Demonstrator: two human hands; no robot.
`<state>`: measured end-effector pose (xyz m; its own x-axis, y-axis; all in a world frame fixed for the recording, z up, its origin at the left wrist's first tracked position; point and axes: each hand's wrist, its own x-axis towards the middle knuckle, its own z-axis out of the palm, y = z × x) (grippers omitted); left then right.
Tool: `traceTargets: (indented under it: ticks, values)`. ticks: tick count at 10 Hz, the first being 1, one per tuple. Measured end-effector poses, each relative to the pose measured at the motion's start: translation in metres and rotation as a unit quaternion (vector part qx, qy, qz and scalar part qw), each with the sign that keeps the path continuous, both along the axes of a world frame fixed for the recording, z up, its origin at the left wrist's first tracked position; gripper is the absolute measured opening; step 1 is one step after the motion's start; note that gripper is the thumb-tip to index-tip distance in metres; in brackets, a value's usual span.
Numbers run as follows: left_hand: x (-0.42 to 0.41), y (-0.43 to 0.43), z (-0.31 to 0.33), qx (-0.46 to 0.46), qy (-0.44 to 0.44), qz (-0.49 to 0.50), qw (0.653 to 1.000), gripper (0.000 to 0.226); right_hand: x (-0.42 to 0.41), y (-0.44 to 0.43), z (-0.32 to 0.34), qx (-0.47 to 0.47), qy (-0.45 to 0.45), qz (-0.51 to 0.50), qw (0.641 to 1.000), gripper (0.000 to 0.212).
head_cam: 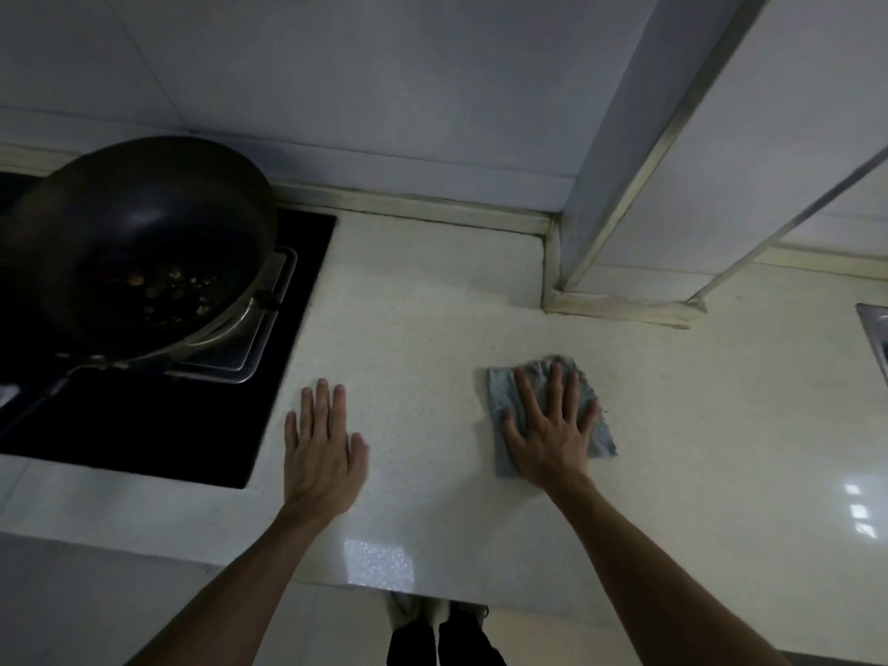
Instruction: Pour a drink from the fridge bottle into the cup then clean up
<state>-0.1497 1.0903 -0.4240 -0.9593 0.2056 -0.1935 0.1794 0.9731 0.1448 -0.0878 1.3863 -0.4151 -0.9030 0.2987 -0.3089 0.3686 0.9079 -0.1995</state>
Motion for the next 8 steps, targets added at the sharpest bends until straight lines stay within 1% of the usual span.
traceTargets:
  ticks: [1,2,3,4,5,6,7,8]
  values:
    - [-0.002,0.003,0.012,0.002,-0.033,0.001,0.999,0.075,-0.004,0.003,0.008,0.004,-0.051,0.010,0.999,0.081]
    - [-0.009,0.009,0.031,0.017,-0.063,0.009,0.998,0.074,-0.014,0.002,0.025,-0.012,-0.094,0.013,0.995,0.077]
    - [-0.027,0.019,0.058,-0.010,-0.095,0.019,0.995,0.075,-0.028,0.000,0.053,-0.024,-0.131,-0.004,0.991,0.072]
    - [-0.045,0.026,0.094,-0.035,-0.109,0.018,0.993,0.072,-0.045,-0.013,0.090,-0.011,-0.130,-0.022,0.991,0.069]
    - [-0.062,0.029,0.138,-0.030,-0.112,0.012,0.993,0.068,-0.064,-0.034,0.132,0.009,-0.106,-0.008,0.994,0.064]
    - [-0.073,0.028,0.186,-0.015,-0.094,0.014,0.995,0.067,-0.085,-0.057,0.178,-0.011,-0.077,0.015,0.997,0.056]
    - [-0.077,0.023,0.237,-0.004,-0.044,0.022,0.999,0.060,-0.104,-0.079,0.221,-0.010,-0.024,0.055,0.998,0.049]
    - [-0.073,0.016,0.272,0.002,0.036,0.036,0.999,0.044,-0.115,-0.098,0.256,-0.007,0.038,0.095,0.995,0.047]
